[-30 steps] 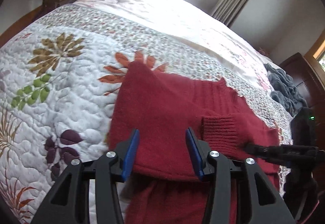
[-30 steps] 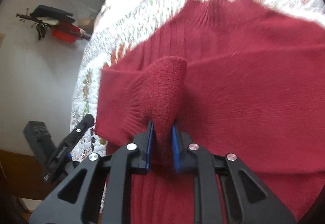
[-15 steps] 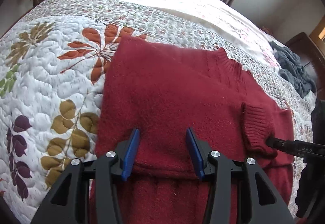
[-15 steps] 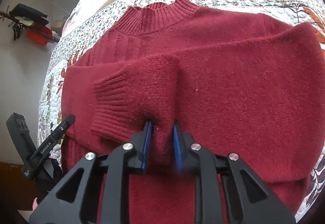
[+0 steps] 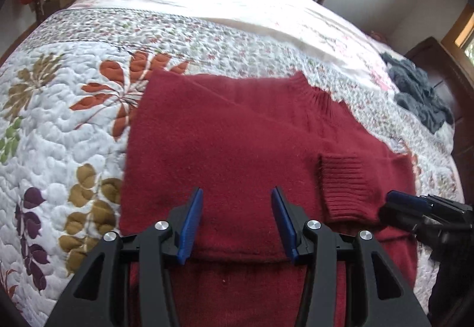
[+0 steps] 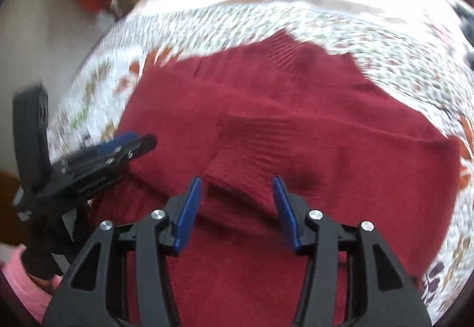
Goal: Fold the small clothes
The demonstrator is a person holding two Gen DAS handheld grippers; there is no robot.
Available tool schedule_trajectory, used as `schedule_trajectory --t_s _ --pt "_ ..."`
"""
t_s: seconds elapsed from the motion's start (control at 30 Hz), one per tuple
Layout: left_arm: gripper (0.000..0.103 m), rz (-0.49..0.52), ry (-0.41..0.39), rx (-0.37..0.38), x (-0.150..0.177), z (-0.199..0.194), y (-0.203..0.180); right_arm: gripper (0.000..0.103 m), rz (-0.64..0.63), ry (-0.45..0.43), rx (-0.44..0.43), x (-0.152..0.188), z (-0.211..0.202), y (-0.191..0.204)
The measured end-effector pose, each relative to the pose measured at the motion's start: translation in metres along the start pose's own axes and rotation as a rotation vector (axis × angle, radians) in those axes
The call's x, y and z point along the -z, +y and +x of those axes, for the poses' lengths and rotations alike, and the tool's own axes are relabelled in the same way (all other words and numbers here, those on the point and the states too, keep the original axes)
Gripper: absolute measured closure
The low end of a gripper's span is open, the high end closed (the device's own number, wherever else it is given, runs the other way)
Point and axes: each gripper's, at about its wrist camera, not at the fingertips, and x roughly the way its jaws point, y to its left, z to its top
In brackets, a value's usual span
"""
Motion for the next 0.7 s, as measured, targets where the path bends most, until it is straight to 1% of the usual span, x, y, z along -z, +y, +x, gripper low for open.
schedule_trajectory --t_s 0.07,0.1,0.13,0.17,0.2,0.27,0.3,0.33,0.37,0.43,0.47,0.57,0.63,0.7 --pt "0.055 -0.014 0.029 0.005 0.001 0.01 0.004 0.052 -0.031 0.037 0.044 0.0 0.017 0.009" --pt "0.055 -0.021 0.041 0.012 0.002 0.014 0.007 0.052 -0.039 0.055 0.085 0.0 0.026 0.01" --pt "0.055 -0.027 0.043 0.022 0.002 0.017 0.01 0.054 -0.042 0.063 0.116 0.0 0.032 0.009" --pt "0.055 -0.034 0.043 0.032 0.003 0.019 0.012 0.055 -0.036 0.066 0.118 0.0 0.038 0.008" --pt "0.055 -0.041 0.045 0.041 0.003 0.02 0.014 0.057 -0.019 0.061 0.101 0.001 0.04 0.004" --pt "0.055 -0.043 0.048 0.05 0.003 0.021 0.017 0.082 0.01 0.046 0.092 0.003 0.038 -0.004" --pt "0.055 -0.035 0.049 0.048 0.004 0.022 0.016 0.089 0.037 0.038 0.082 0.003 0.035 -0.01" --pt "0.055 -0.024 0.048 0.045 0.004 0.022 0.015 0.093 0.074 0.027 0.06 0.003 0.03 -0.016" --pt "0.055 -0.02 0.045 0.044 0.005 0.022 0.015 0.093 0.141 0.004 0.002 0.005 0.022 -0.029" --pt "0.055 -0.024 0.041 0.045 0.006 0.022 0.015 0.093 0.237 -0.031 -0.066 0.009 0.008 -0.048" --pt "0.055 -0.026 0.039 0.045 0.006 0.023 0.015 0.093 0.278 -0.051 -0.084 0.012 0.002 -0.058" --pt "0.055 -0.019 0.036 0.039 0.006 0.023 0.014 0.093 0.415 -0.11 -0.091 0.031 -0.023 -0.098" --pt "0.055 -0.015 0.035 0.035 0.006 0.024 0.013 0.092 0.47 -0.127 -0.078 0.043 -0.033 -0.117" --pt "0.055 -0.014 0.034 0.032 0.007 0.024 0.013 0.089 0.519 -0.123 -0.047 0.061 -0.037 -0.137"
